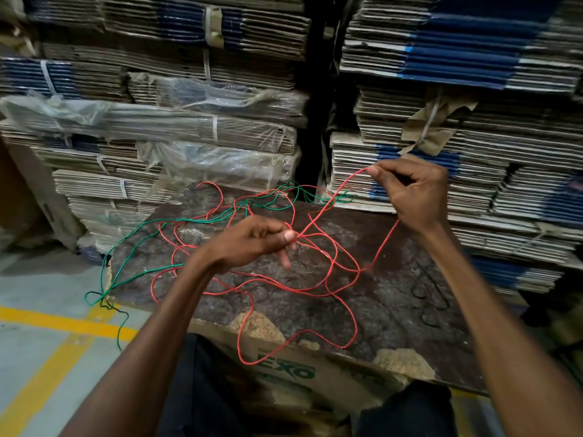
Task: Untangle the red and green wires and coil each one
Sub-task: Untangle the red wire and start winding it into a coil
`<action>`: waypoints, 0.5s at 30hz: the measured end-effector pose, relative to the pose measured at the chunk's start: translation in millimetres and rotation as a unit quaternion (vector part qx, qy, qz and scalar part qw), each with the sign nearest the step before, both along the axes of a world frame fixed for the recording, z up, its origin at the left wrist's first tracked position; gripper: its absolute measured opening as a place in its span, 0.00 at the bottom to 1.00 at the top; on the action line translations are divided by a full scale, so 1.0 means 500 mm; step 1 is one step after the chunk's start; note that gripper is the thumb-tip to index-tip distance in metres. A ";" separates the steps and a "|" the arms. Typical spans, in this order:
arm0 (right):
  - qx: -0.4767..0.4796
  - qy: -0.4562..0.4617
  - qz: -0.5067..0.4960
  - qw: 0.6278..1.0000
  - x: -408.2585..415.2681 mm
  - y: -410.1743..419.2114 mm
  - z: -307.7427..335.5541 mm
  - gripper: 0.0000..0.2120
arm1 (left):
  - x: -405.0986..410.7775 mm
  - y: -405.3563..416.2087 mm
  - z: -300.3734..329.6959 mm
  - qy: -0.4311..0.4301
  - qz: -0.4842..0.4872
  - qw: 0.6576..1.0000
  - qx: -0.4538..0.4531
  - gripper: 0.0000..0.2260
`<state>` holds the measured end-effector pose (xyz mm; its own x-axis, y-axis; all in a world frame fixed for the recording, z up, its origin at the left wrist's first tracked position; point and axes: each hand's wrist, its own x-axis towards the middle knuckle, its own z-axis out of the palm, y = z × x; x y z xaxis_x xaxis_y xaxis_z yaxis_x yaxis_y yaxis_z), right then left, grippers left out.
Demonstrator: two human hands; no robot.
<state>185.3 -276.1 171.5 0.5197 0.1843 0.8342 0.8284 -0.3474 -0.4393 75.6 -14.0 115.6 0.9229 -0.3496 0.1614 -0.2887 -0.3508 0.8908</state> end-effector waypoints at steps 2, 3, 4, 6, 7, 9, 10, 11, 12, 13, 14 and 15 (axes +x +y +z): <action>0.003 0.013 -0.003 1.000 0.023 0.010 -0.002 0.08 | -0.026 -0.004 -0.001 0.063 -0.042 0.993 -0.091 0.12; 0.003 0.026 0.001 1.000 0.033 0.016 -0.006 0.08 | -0.037 -0.006 0.001 0.088 -0.060 0.985 -0.137 0.11; 0.002 0.044 0.013 0.999 0.038 0.023 -0.010 0.07 | -0.044 -0.007 0.001 0.106 -0.081 0.974 -0.184 0.11; -0.001 0.106 0.049 0.993 0.046 0.039 -0.023 0.03 | -0.051 -0.010 0.001 0.110 -0.127 0.947 -0.273 0.11; -0.005 0.144 0.070 0.987 0.046 0.048 -0.030 0.02 | -0.054 -0.011 0.002 0.105 -0.145 0.932 -0.314 0.10; -0.020 0.210 0.092 0.973 0.049 0.061 -0.049 0.02 | -0.057 -0.013 0.003 0.087 -0.148 0.912 -0.373 0.09; -0.031 0.238 0.096 0.966 0.050 0.064 -0.060 0.04 | -0.057 -0.012 0.003 0.077 -0.146 0.906 -0.390 0.09; -0.043 0.269 0.095 0.958 0.051 0.066 -0.072 0.05 | -0.056 -0.011 0.001 0.069 -0.158 0.897 -0.407 0.08; -0.057 0.301 0.093 0.947 0.053 0.065 -0.085 0.05 | -0.055 -0.010 0.001 0.065 -0.180 0.884 -0.427 0.07; -0.073 0.331 0.094 0.936 0.052 0.062 -0.099 0.04 | -0.054 -0.008 0.004 0.062 -0.200 0.867 -0.452 0.07; -0.091 0.352 0.095 0.927 0.050 0.057 -0.111 0.03 | -0.053 -0.004 0.008 0.060 -0.212 0.849 -0.481 0.07; -0.109 0.368 0.092 0.919 0.046 0.051 -0.123 0.04 | -0.052 -0.001 0.014 0.059 -0.213 0.832 -0.509 0.09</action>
